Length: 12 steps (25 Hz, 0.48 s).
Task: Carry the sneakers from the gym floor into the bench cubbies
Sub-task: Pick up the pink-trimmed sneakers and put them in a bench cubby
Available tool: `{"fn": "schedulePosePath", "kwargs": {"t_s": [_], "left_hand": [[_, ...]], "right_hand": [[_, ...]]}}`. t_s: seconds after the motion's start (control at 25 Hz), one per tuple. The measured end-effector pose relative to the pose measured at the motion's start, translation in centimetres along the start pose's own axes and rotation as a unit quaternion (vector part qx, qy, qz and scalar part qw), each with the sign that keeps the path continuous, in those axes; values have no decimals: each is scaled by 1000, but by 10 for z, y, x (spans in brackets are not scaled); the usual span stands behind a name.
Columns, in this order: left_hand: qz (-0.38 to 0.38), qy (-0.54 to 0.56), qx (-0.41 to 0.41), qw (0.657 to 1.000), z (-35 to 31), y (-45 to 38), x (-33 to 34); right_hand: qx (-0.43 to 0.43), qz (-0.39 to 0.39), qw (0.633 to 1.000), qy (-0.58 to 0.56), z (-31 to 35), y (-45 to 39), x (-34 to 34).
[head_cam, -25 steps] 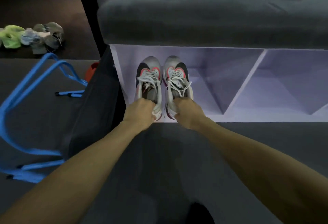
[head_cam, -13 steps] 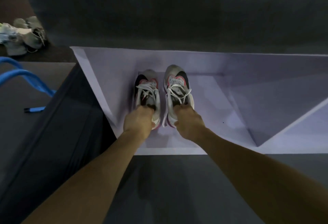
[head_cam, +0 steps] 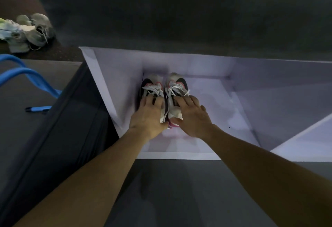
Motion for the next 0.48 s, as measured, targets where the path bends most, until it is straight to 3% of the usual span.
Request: {"fn": "schedulePosePath", "kwargs": {"t_s": [0.12, 0.48], "left_hand": [[-21, 57, 8, 998, -8, 18, -30], [-52, 57, 45, 996, -69, 131, -156]], "right_hand": [[-4, -23, 1000, -3, 2, 16, -31], [-16, -91, 996, -18, 30, 135, -165]]}}
Point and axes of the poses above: each hand's wrist, its own y-axis away from the middle knuckle, its own x-axis out of the palm, z = x × y, the point moved 5 cm from there along -y, towards the middle knuckle, and after that the axes turned 2 degrees about -z, right-handed, at the moved point
